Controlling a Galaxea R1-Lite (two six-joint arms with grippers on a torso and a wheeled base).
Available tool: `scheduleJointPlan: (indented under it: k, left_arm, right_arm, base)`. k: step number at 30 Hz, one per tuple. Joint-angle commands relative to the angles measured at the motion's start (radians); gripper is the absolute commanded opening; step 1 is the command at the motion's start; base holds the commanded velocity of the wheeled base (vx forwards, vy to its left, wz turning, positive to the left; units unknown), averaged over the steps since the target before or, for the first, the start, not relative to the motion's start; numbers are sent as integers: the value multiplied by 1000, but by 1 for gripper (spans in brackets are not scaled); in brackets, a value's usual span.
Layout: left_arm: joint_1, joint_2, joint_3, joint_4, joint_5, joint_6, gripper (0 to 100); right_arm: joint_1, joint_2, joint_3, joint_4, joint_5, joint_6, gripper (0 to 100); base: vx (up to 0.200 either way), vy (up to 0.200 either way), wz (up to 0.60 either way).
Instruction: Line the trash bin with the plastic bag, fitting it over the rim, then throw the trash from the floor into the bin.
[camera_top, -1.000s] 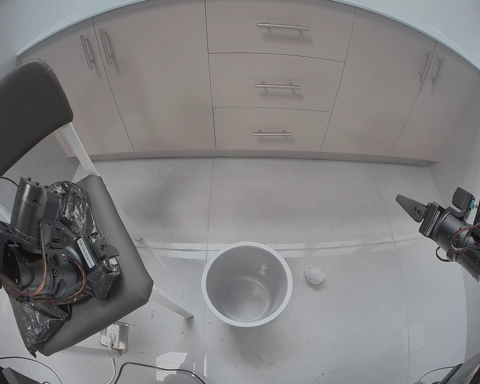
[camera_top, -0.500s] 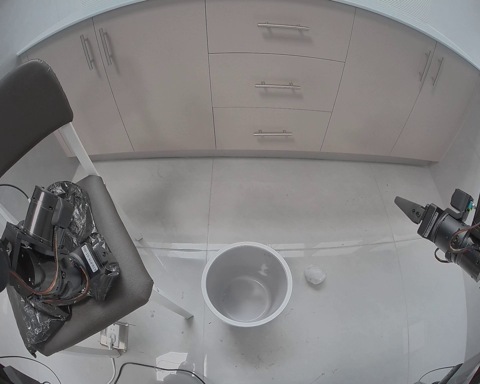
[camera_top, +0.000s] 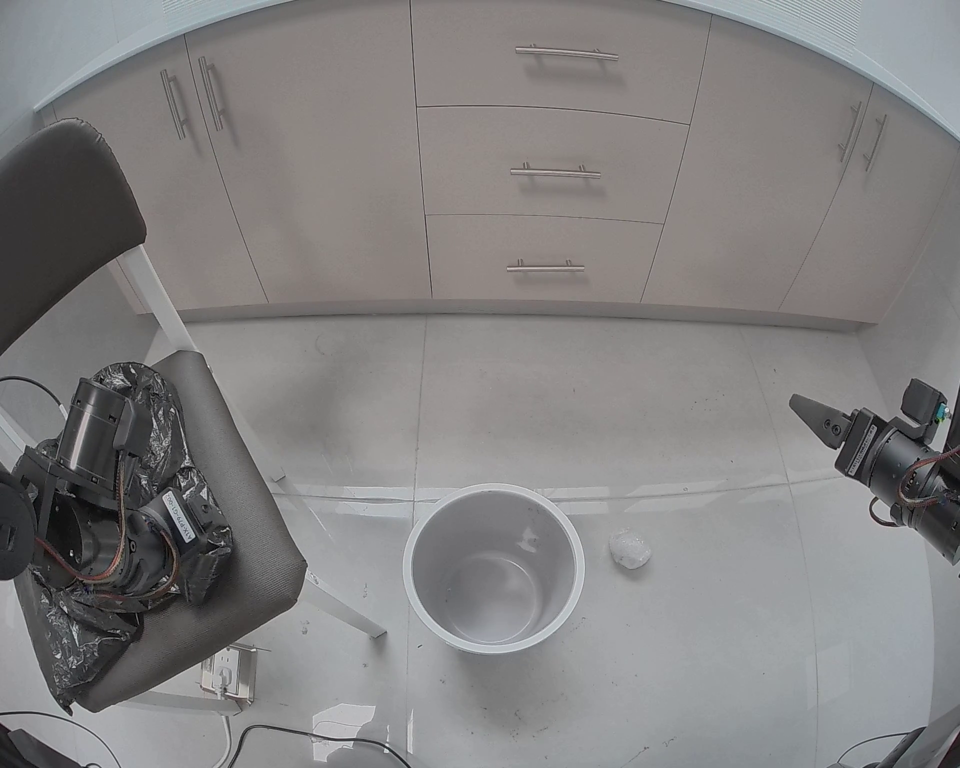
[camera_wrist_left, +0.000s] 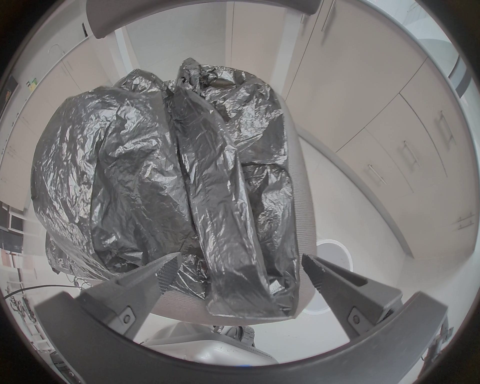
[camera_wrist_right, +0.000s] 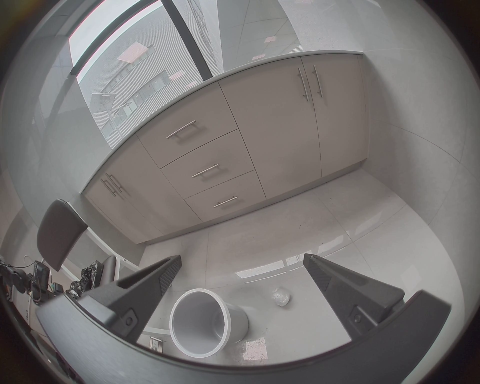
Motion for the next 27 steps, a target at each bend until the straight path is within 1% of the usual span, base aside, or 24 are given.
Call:
scheduleJointPlan:
  k: [1, 6, 10, 12, 13, 18, 22, 23, 27]
  left_arm:
    - [19, 15, 0, -2, 2, 0, 100]
    - [41, 7, 0, -2, 3, 0, 100]
    - [47, 6, 1, -2, 46, -2, 100]
    - [48, 6, 1, -2, 48, -2, 100]
    - [47, 1, 1, -2, 62, -3, 100]
    - [47, 1, 21, -4, 63, -6, 100]
    - [48, 1, 46, -39, 66, -8, 100]
    - [47, 1, 52, -48, 66, -8, 0]
    - [47, 1, 69, -65, 66, -6, 0]
  right_arm:
    - [0, -1, 3, 0, 0, -1, 100]
    - [0, -1, 3, 0, 0, -1, 100]
    - [0, 1, 3, 0, 2, -1, 100]
    - [0, 2, 3, 0, 2, -1, 100]
    - [0, 5, 5, 0, 2, -1, 100]
    - [0, 5, 3, 0, 2, -1, 100]
    - [0, 5, 3, 0, 0, -1, 100]
    - [0, 5, 5, 0, 2, -1, 100]
    - [0, 5, 5, -2, 2, -1, 100]
  base:
    - [0, 0, 0]
    - [0, 0, 0]
    - [0, 0, 0]
    - [0, 0, 0]
    - [0, 0, 0]
    - [0, 0, 0]
    - [0, 0, 0]
    - [0, 0, 0]
    - [0, 0, 0]
